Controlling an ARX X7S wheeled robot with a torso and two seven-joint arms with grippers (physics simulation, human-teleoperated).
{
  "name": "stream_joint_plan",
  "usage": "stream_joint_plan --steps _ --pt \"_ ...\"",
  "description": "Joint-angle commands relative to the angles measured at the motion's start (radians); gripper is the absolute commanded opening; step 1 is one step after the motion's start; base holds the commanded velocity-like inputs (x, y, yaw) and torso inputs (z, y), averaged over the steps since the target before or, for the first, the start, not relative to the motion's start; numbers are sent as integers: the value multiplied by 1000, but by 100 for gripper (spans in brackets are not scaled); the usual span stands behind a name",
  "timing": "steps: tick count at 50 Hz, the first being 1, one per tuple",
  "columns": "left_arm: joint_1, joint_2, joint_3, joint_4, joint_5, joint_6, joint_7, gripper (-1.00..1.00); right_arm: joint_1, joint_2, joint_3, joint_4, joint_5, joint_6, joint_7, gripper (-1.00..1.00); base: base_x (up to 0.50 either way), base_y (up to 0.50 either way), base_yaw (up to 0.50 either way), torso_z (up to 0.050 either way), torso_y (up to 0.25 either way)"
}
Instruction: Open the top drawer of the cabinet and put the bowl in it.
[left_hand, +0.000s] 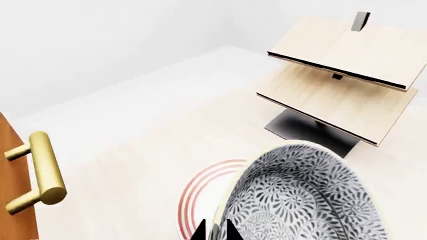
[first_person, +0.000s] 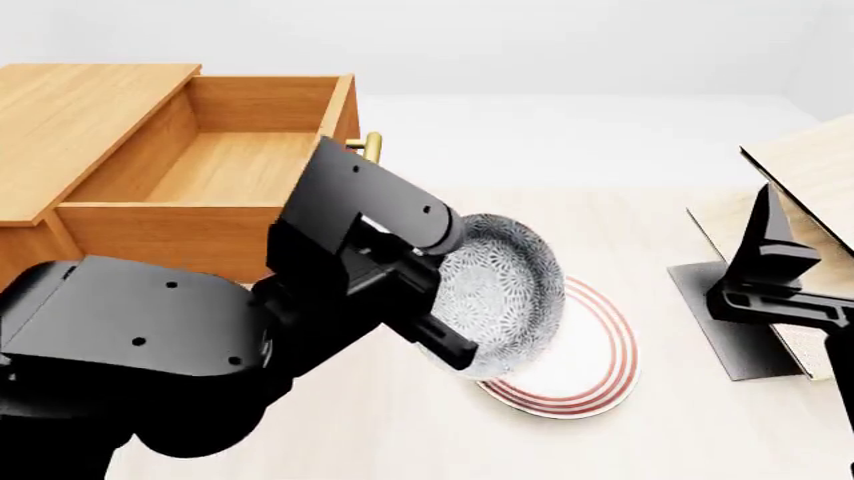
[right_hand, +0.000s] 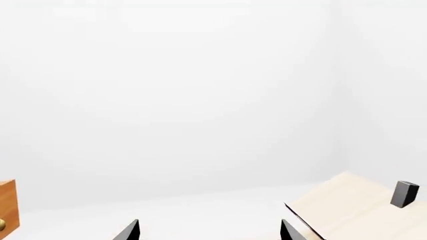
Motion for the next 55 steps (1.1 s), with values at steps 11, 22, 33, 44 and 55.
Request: stream_joint_plan --steps 11,22,33,44,55 --pt "-343 23 -65 -155 -212 74 -190 -100 -50 2 48 -27 14 -22 -2 100 0 0 0 0 0" --pt "-510 41 -75 -322 -143 102 -174 -100 -54 -5 30 -26 -3 -30 -12 100 0 0 0 0 0" --pt "-619 32 -57 -528 -1 137 -122 -100 -54 -2 24 -27 2 -34 -10 100 0 0 0 0 1" --pt "-669 25 -18 -696 137 183 -49 -100 -44 -3 3 -18 -6 -35 -10 100 0 0 0 0 0" --pt "-663 9 -7 -818 220 249 -5 -100 -40 -5 -17 -14 -19 -36 -9 100 0 0 0 1 0"
